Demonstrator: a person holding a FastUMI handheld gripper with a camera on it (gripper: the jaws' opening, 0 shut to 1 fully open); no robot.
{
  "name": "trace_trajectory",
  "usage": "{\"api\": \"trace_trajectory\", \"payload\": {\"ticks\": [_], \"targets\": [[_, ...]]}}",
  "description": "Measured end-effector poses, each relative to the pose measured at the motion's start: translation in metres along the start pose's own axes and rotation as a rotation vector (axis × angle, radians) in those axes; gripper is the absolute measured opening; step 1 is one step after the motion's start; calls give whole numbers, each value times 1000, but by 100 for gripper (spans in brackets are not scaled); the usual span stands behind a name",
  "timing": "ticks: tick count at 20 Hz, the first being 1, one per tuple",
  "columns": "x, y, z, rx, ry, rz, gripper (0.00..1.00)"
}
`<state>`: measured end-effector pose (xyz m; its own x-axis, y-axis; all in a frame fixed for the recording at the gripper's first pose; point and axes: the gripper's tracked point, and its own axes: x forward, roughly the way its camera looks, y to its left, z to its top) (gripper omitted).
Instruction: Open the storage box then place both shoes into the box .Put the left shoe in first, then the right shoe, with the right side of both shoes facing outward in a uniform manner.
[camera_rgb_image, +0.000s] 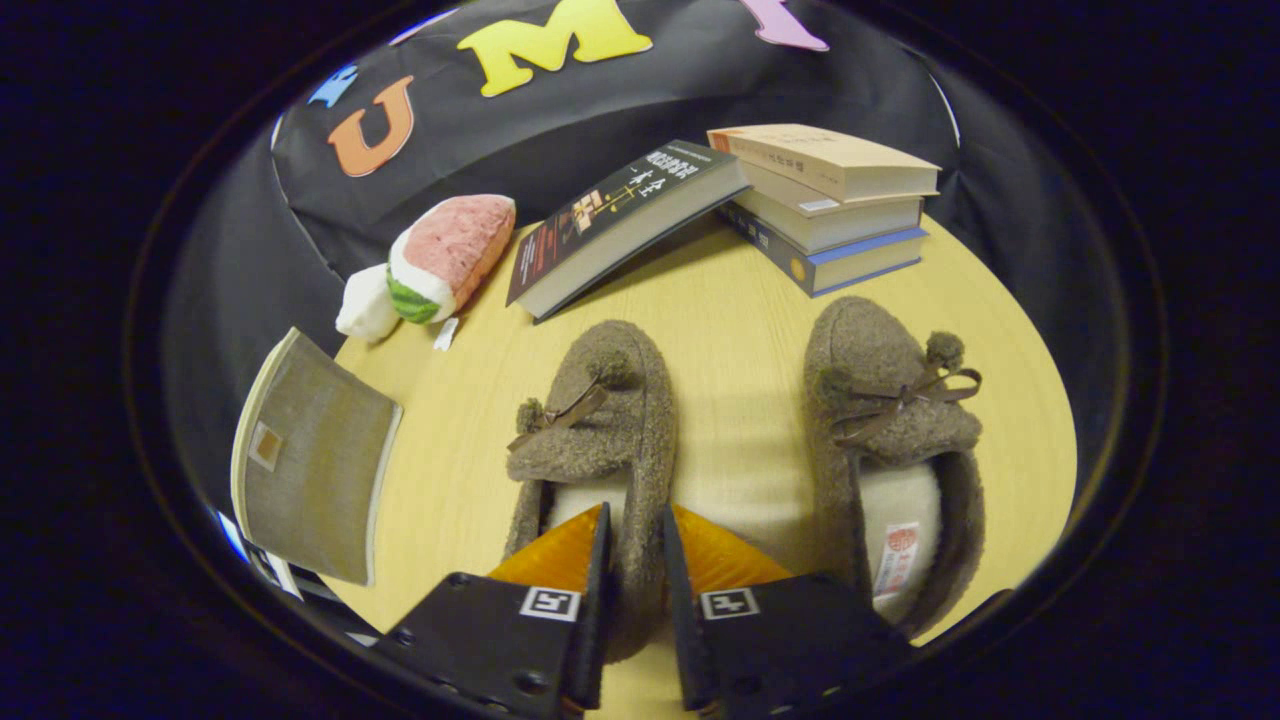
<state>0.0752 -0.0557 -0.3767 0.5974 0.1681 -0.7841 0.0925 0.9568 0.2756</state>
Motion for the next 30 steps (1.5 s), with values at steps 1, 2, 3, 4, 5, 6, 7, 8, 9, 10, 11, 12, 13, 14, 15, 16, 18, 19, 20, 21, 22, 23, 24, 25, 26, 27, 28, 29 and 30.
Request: {"api": "trace_trajectory", "payload": {"ticks": [1,2,3,4,5,6,7,8,9,10,11,12,13,14,15,16,18,19,20,21,22,23,24,25,26,27,28,29,30], "targets": [[0,0,-1,11,9,-5,23],[1,-4,-1,25,17,-26,23],[3,-4,-3,62,17,-15,1],[0,-4,-2,85,37,-12,1],[2,-4,0,116,35,-9,1],[0,-4,1,136,41,-8,1],[-3,-2,0,150,46,-3,0],[-6,2,0,169,48,5,0],[-11,6,0,186,51,16,0],[-16,12,1,207,51,27,0],[-23,18,1,226,50,38,0],[-31,24,3,245,47,45,0],[-40,31,5,267,41,52,0],[-50,40,9,293,32,62,0],[-60,50,14,316,17,72,0],[-69,58,19,329,-1,75,0],[-91,80,33,332,-51,68,0],[-101,94,40,332,-73,72,0],[-111,111,46,330,-92,82,0],[-123,129,51,328,-110,98,0],[-134,147,58,332,-136,112,0],[-142,164,66,335,-161,123,0],[-150,181,71,336,-183,133,0],[-157,199,74,332,-201,143,0],[-162,214,76,330,-215,152,0],[-167,233,78,325,-229,162,0],[-168,250,77,318,-233,168,0],[-167,267,74,311,-233,173,0],[-164,283,70,306,-228,178,0]]}}
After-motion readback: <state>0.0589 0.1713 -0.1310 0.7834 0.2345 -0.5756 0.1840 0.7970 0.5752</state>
